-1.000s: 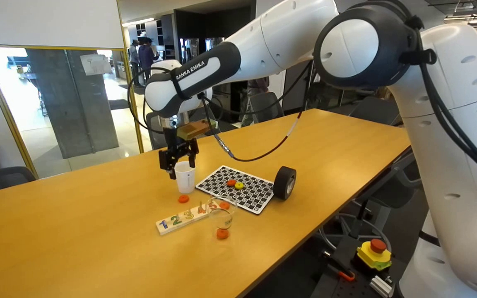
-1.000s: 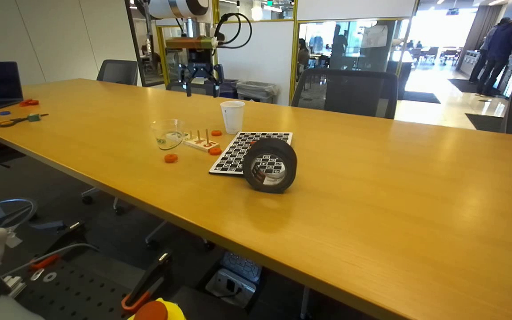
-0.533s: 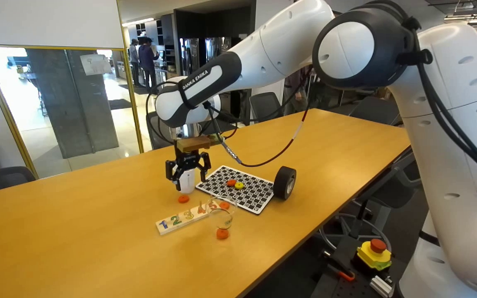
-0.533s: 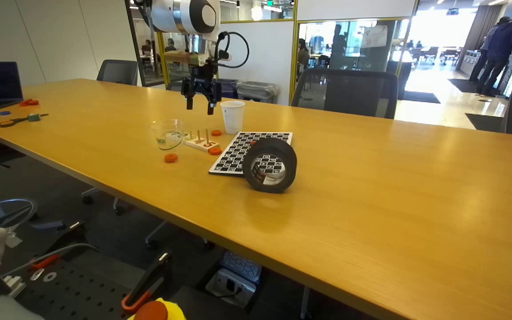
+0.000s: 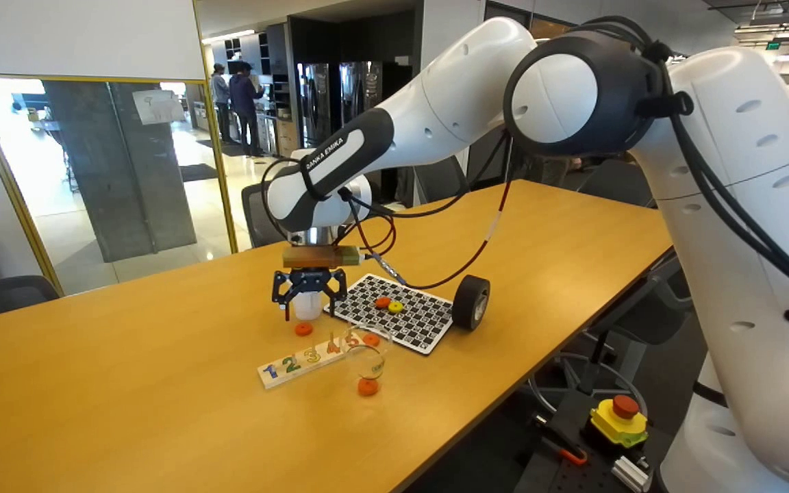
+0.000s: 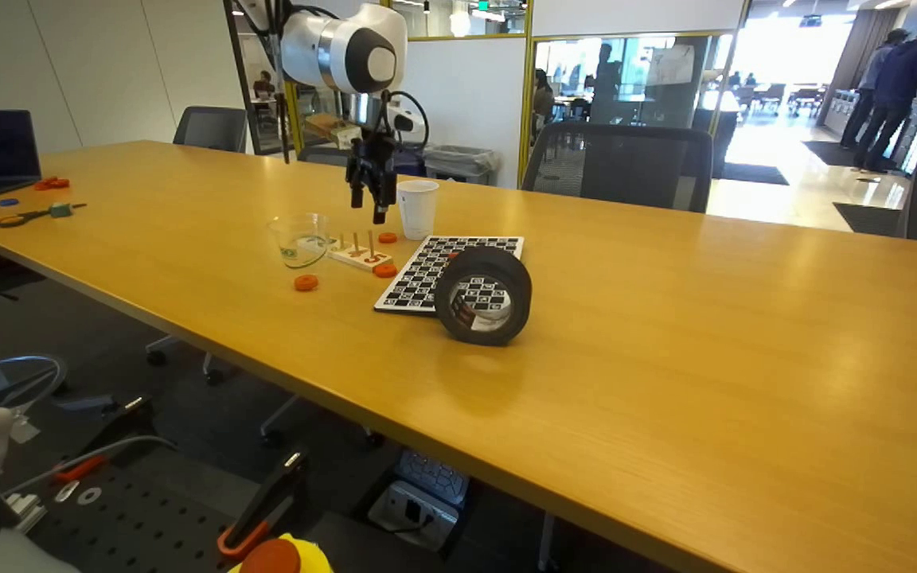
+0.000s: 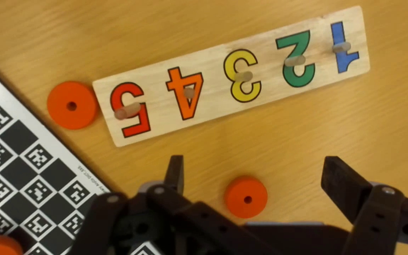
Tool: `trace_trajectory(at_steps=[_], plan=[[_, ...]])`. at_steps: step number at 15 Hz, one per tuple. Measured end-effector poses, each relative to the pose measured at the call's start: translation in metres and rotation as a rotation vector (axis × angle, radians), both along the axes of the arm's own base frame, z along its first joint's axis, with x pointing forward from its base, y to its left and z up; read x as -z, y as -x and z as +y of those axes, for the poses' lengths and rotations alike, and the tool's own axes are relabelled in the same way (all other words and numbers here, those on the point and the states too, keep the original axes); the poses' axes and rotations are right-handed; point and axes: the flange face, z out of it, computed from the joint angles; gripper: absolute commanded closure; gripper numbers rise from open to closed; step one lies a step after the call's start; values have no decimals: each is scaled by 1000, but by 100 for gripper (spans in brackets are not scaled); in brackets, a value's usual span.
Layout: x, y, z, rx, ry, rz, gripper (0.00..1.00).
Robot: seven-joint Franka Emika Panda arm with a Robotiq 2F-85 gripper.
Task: Pick up the orange objects from the table and put them in the colorless cup, then pick up the yellow objects and put them in the white cup
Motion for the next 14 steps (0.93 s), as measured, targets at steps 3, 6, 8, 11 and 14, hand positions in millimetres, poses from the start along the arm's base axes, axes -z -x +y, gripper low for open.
trace_trajectory(at_steps=[3,6,8,11,14], plan=[[13,-4,0,67,18,-31,0],[22,-7,3,95,70,-59,0],[27,-7,7,97,107,-70,0],[31,-6,12,87,153,-81,0],[33,-5,13,63,185,-88,0]])
